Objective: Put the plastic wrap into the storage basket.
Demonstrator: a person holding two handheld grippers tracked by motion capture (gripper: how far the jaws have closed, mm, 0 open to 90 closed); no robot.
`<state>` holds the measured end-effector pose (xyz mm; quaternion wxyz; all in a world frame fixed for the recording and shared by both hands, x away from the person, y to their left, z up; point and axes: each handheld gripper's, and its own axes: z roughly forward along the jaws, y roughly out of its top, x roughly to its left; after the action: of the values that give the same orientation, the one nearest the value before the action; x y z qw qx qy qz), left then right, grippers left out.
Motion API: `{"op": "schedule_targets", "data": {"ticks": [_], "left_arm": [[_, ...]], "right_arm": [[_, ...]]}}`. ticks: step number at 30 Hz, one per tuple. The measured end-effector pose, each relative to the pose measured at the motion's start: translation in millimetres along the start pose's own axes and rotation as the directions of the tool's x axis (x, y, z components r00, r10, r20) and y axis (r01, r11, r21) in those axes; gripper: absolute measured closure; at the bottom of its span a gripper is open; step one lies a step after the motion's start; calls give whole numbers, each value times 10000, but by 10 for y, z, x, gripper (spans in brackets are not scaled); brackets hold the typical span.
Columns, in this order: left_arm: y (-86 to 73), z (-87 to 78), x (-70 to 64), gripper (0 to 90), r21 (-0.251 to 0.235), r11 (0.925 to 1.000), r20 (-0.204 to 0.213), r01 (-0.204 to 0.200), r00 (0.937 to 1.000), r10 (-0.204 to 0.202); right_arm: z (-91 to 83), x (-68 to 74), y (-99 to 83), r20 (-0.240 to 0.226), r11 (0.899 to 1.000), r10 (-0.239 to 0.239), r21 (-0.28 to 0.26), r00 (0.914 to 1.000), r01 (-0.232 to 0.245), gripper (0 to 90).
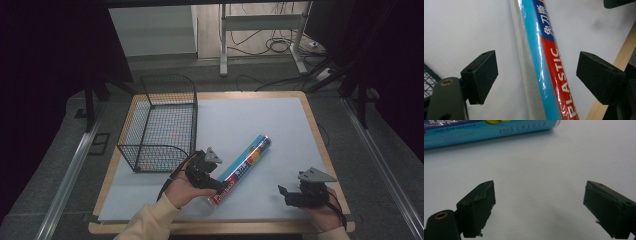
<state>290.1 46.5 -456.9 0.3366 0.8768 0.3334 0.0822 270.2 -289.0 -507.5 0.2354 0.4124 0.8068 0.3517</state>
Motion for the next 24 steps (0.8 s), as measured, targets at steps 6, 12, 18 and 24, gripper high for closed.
{"op": "schedule_targets", "data": {"ticks": [6, 12, 18, 24], "left_arm": [[91, 55, -7, 174, 95, 9999, 26, -52, 10000, 51], [245, 131, -29, 173, 402, 9991, -172, -89, 9998, 96], [343, 183, -42, 179, 479, 9988, -309, -115, 9994, 130], [436, 252, -43, 177, 612, 9980, -220, -153, 9996, 167]], "right_arm": [[11, 1, -2, -6, 10000, -23, 45, 10000, 23, 107], [4, -7, -1, -2, 10000, -5, 13, 10000, 5, 107], [1, -6, -1, -21, 10000, -7, 2, 10000, 7, 107], [4, -11, -3, -35, 10000, 3, -1, 10000, -3, 107]]}}
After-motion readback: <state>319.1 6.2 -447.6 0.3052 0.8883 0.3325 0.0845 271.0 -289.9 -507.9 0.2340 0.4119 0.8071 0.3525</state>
